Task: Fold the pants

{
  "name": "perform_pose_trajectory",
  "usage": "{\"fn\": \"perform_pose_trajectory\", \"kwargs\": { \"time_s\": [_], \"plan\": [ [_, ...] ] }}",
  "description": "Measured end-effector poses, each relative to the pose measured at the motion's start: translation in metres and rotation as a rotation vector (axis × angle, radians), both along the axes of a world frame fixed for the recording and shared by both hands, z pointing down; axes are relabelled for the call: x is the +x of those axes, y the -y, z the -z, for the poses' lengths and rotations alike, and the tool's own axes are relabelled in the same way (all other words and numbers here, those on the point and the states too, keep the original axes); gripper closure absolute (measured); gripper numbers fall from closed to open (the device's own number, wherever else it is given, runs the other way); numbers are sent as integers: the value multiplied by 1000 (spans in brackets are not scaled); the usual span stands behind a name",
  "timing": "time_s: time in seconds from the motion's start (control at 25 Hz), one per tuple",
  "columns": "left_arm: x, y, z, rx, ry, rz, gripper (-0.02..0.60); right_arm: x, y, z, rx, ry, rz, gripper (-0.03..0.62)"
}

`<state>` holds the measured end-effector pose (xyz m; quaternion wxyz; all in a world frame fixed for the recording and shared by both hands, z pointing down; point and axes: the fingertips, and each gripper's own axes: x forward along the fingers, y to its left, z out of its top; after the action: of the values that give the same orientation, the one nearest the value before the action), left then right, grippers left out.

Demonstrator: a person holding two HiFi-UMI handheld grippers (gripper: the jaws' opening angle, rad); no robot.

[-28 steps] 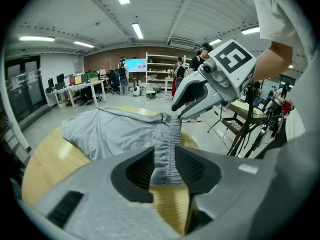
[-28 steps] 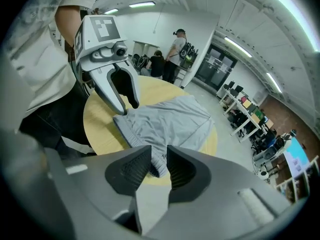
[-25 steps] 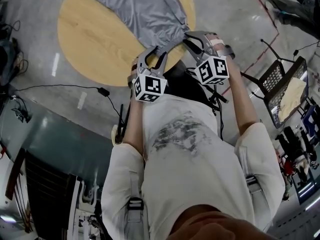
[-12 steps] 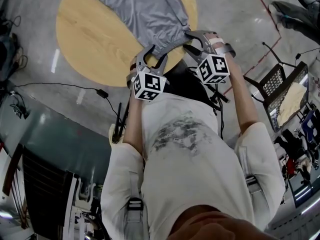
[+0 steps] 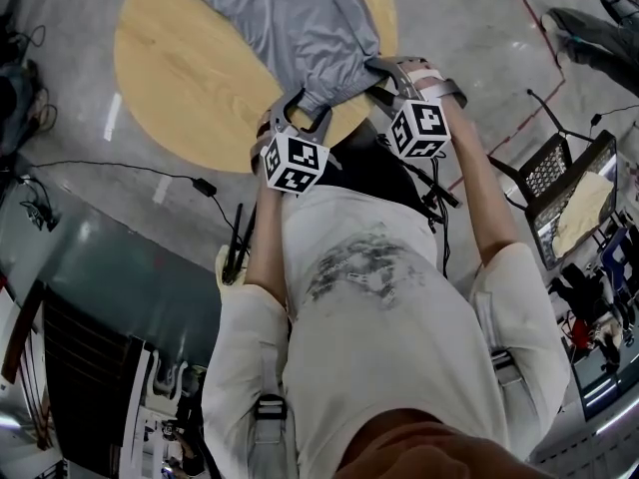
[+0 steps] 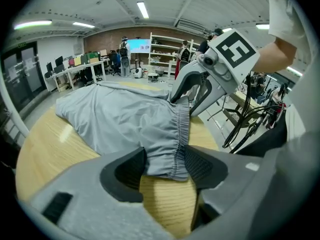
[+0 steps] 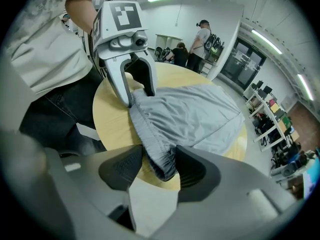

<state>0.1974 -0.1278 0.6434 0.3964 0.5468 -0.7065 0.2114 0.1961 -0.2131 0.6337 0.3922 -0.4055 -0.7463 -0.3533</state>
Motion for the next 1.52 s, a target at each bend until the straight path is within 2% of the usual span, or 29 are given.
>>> {"fn": "perform_pose_trajectory", "kwargs": {
  "time_s": [0.2, 0.4, 0.52, 0.64, 0.92, 1.52],
  "plan": [
    [-2, -1, 0, 1, -11, -4, 328, 1, -3, -2, -18, -37, -8, 411],
    [-3, -1, -3, 8, -23, 2, 396, 1, -4, -5, -30, -59, -22, 465],
    [-3, -1, -1, 12, -34, 2, 413, -1, -5, -4, -48, -86, -32, 493],
    [-5, -2, 4, 29, -39, 8, 453, -3, -5, 1, -54, -96, -40, 545],
    [-6, -5, 10, 58, -57, 7, 502, 0, -10, 5, -52, -113, -46, 560],
    [14, -35, 34, 86, -92, -4, 511, 32, -43, 29, -81, -135, -34, 562]
  ]
}}
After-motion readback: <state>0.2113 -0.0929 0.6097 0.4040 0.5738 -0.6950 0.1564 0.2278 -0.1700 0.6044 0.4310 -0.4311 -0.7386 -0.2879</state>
